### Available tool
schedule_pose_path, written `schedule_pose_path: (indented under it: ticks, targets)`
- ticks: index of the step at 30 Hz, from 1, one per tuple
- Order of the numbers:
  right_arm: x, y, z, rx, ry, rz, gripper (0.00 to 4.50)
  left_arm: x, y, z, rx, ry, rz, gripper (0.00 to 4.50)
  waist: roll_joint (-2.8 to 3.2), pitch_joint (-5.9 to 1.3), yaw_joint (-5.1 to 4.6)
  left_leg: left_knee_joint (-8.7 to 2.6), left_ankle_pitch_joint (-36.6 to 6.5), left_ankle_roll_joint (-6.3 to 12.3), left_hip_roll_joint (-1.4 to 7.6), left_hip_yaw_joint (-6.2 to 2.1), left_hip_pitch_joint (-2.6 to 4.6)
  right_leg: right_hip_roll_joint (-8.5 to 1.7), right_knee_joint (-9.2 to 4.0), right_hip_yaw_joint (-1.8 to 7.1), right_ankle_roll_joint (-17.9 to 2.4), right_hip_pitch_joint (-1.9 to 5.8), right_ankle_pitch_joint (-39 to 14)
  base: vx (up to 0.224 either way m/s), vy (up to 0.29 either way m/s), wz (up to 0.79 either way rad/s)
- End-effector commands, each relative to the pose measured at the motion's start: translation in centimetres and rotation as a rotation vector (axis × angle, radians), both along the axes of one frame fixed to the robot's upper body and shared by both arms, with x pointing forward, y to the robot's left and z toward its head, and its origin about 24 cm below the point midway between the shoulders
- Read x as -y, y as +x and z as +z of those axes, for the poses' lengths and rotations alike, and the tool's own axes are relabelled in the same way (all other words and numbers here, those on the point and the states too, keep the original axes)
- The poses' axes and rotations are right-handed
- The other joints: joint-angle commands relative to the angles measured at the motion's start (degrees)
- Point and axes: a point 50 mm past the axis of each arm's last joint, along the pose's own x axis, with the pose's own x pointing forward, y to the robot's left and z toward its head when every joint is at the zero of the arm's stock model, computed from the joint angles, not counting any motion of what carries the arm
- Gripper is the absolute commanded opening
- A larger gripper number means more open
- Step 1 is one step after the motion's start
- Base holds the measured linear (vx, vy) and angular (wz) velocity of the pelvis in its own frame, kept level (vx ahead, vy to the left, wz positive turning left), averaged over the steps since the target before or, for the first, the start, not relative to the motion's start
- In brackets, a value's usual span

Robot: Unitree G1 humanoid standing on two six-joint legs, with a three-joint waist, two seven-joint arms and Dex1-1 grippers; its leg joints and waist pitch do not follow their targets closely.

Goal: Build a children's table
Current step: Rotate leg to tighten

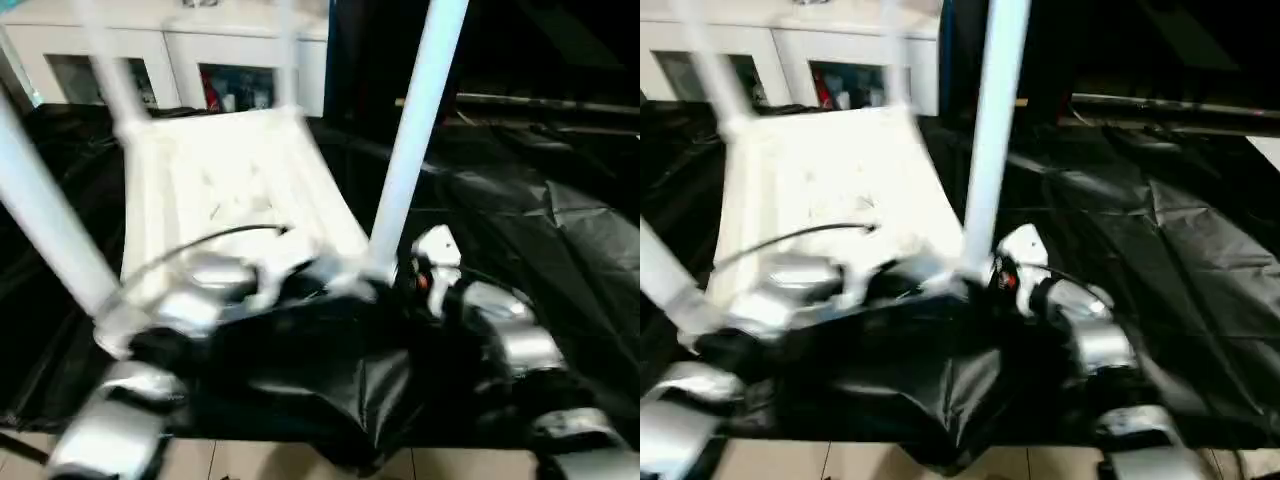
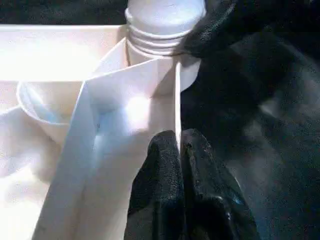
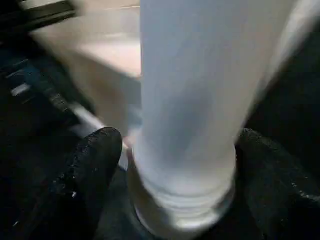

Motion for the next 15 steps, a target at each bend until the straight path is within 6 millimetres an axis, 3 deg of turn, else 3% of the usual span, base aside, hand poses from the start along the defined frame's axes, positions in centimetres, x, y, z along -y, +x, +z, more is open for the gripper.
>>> schedule_pose_path:
  ticks: [1, 3, 6, 10, 15]
  targets:
    - [-1.1, -0.6, 0.3, -0.007, -0.018, 0.149, 3.72, 0.4, -1.6, -1.8, -0.115, 0.042, -0.107, 0.0, -0.14, -1.99, 0.0, -3.49, -13.8, 5.42, 1.71, -0.4, -0.06, -2.63, -4.28, 2.33, -12.1, 2.23, -12.7, 0.0, 0.0, 0.0]
    - [-0.8, -0.4, 0.5, -0.009, -0.021, 0.154, 3.72, -0.1, -1.7, -1.7, -0.129, 0.04, -0.109, 0.0, -0.01, -2.1, 0.2, -3.4, -11.8, 5.32, 1.83, -0.26, -0.02, -2.5, -3.48, 2.32, -14.2, 2.41, -7.2, 0.0, 0.0, 0.0]
    - [-0.7, -0.3, 0.8, -0.01, -0.014, 0.157, 3.72, -0.5, -1.7, -1.5, -0.134, 0.03, -0.106, 0.0, -0.09, -2.21, 0.3, -3.18, -10.3, 5.44, 1.82, -0.08, -0.05, -2.48, -2.95, 2.23, -15.5, 2.68, -3.4, 0.0, 0.0, 0.0]
    - [-0.7, -0.4, 0.6, -0.036, -0.016, 0.179, 3.72, -0.6, -1.7, -1.5, -0.138, 0.026, -0.106, 0.0, -0.39, -2.14, 0.42, -2.99, -10.5, 5.67, 1.71, 0.1, -0.02, -2.74, -3.08, 2.31, -15.4, 2.77, -4.7, 0.0, 0.0, 0.0]
    - [-0.8, -0.5, 0.5, -0.047, -0.009, 0.186, 3.31, -0.6, -1.7, -1.5, -0.137, 0.019, -0.105, 0.0, -0.49, -2.03, 0.47, -3.12, -11.2, 4.82, 1.73, 0.05, 0.08, -2.76, -3.35, 2.38, -14.2, 2.66, -7.8, 0.0, 0.0, 0.0]
